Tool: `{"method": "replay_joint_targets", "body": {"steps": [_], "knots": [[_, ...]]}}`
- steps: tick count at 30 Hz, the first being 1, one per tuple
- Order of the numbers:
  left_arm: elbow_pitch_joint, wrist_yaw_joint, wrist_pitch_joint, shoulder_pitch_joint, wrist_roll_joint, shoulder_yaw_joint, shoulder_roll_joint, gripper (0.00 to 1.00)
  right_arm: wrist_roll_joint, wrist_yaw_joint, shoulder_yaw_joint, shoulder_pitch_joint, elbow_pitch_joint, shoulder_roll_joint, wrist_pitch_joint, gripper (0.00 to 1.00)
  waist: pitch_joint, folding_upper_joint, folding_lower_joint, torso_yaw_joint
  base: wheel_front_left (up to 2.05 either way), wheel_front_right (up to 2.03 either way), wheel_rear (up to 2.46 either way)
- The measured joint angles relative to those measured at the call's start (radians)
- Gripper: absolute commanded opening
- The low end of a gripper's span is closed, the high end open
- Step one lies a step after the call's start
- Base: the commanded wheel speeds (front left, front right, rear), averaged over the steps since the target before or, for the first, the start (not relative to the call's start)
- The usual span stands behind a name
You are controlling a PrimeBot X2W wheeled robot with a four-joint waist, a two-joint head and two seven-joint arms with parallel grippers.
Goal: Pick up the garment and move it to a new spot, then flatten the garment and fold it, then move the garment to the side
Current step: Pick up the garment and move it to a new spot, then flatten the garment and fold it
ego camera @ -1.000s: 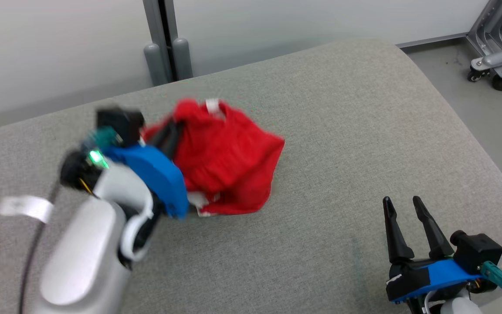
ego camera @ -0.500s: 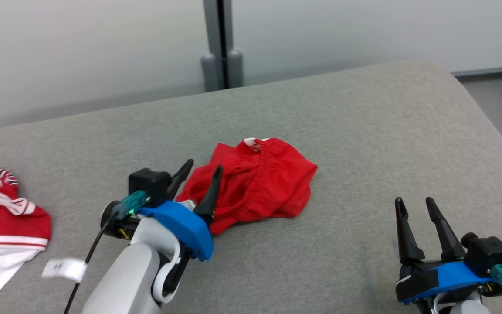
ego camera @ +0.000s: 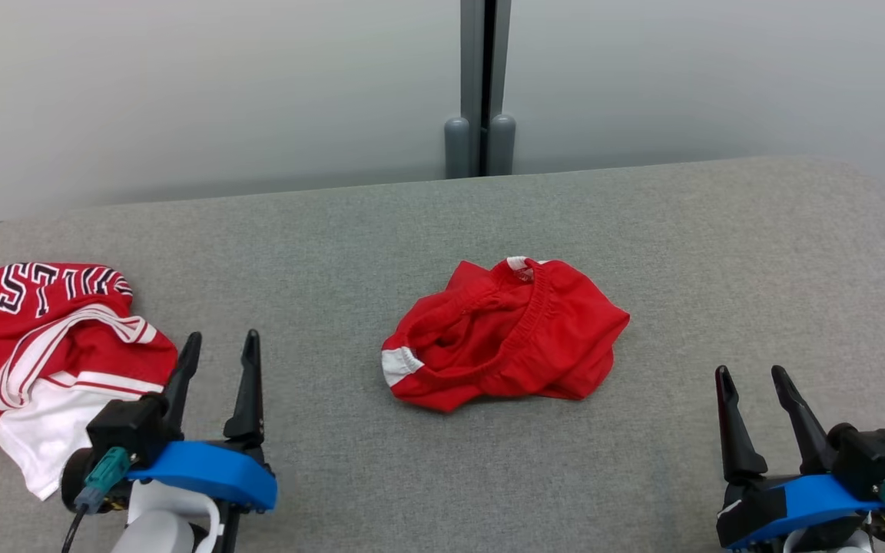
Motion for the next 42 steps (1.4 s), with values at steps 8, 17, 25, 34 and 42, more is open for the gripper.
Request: {"method": "replay_joint_targets", "body": {"steps": [8, 17, 25, 34, 42], "knots": [[-0.024, -0.003, -0.013, 0.072, 0.054, 0.053, 0.032, 1.00, 0.003, 0.000, 0.000, 0.016, 0.015, 0.000, 0.011, 1.00, -0.016, 0.0000, -0.0001, 0.027, 0.00, 0.00, 0.00], [-0.015, -0.018, -0.013, 0.144, 0.087, 0.100, 0.000, 1.00, 0.013, 0.000, -0.007, 0.032, 0.032, 0.000, 0.011, 1.00, -0.039, 0.0000, 0.0000, 0.037, 0.00, 0.00, 0.00], [-0.007, -0.032, -0.013, 0.156, 0.106, 0.116, -0.013, 1.00, 0.025, 0.000, -0.004, 0.037, 0.023, 0.000, 0.016, 1.00, -0.040, 0.0000, 0.0000, 0.038, 0.00, 0.00, 0.00], [-0.009, -0.042, -0.013, 0.153, 0.122, 0.126, -0.019, 1.00, 0.035, 0.000, 0.008, 0.037, 0.025, 0.000, 0.011, 1.00, -0.033, 0.0000, 0.0000, 0.032, 0.00, 0.00, 0.00], [-0.006, -0.065, -0.013, 0.128, 0.135, 0.101, -0.027, 1.00, 0.030, 0.000, 0.016, 0.035, 0.029, 0.000, 0.008, 1.00, -0.026, 0.0000, 0.0000, 0.022, 0.00, 0.00, 0.00]]}}
